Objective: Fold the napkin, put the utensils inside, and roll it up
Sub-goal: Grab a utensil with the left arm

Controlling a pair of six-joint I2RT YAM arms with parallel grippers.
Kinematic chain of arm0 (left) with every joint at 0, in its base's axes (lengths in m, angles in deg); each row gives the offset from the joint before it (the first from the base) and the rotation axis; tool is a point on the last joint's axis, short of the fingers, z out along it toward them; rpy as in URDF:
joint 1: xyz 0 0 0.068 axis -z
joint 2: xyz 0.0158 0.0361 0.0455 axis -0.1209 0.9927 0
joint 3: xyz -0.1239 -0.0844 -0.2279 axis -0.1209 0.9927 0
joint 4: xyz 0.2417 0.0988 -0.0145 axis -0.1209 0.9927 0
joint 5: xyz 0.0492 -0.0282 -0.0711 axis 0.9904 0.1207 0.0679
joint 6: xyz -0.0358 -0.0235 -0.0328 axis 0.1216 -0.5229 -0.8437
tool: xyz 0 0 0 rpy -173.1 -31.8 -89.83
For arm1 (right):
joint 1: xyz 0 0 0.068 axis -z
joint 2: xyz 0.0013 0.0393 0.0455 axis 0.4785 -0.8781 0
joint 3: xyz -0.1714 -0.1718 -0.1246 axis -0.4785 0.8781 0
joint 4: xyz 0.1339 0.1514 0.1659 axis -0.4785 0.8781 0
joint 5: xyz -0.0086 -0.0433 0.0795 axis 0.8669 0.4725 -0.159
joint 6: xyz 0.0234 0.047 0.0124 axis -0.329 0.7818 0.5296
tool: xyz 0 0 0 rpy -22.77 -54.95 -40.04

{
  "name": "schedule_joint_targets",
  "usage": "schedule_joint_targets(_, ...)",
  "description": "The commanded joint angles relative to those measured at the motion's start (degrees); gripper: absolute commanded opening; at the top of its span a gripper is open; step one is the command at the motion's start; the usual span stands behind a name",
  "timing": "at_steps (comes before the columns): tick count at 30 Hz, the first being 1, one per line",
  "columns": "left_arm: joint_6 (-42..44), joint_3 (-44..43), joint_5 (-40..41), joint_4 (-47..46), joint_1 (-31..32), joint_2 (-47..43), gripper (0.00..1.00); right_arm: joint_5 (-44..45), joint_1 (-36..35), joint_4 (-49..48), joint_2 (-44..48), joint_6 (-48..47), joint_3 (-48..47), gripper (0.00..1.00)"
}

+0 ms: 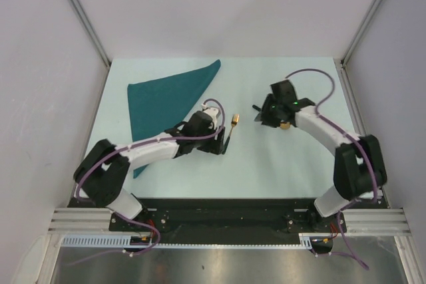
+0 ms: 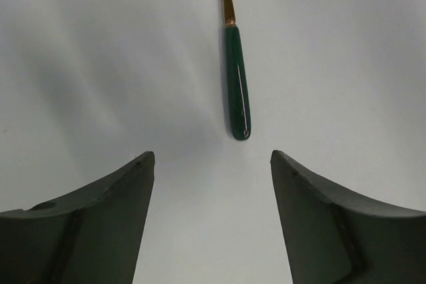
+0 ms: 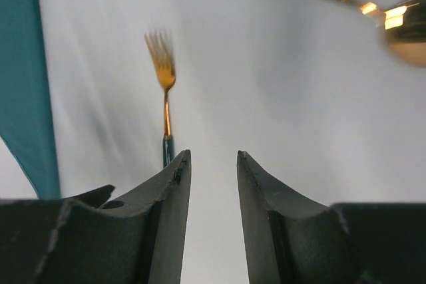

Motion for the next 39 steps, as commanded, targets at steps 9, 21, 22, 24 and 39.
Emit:
schedule_joint_targets(9, 6.4, -14.9, 1.1, -0.1, 2.6, 17.0, 0.68, -3.6, 16.3, 3.3, 16.7, -6.6, 8.9, 0.39)
schedule_joint_targets(21, 8.9, -19.1, 5.8, 5.4, 4.8, 23.2, 0.44, -6.2, 17.7, 1.4, 15.0, -6.8, 9.6, 0.39)
schedule_joint_targets(22, 8.7, -19.4, 6.1, 5.7, 4.8, 23.4, 0.41, -6.2, 17.7, 1.2, 15.1, -6.8, 9.7, 0.39)
schedule_joint_targets(24, 8.6, -19.6, 7.1, 6.8, 5.0, 24.2, 0.31, -6.2, 17.8, 1.3, 15.1, -7.0, 9.6, 0.39)
schedule_joint_targets(39, 16.4, -26.8, 10.0, 15.8, -7.0, 13.4, 0.00, -7.2, 19.9, 0.4, 14.8, -8.0, 11.1, 0.39)
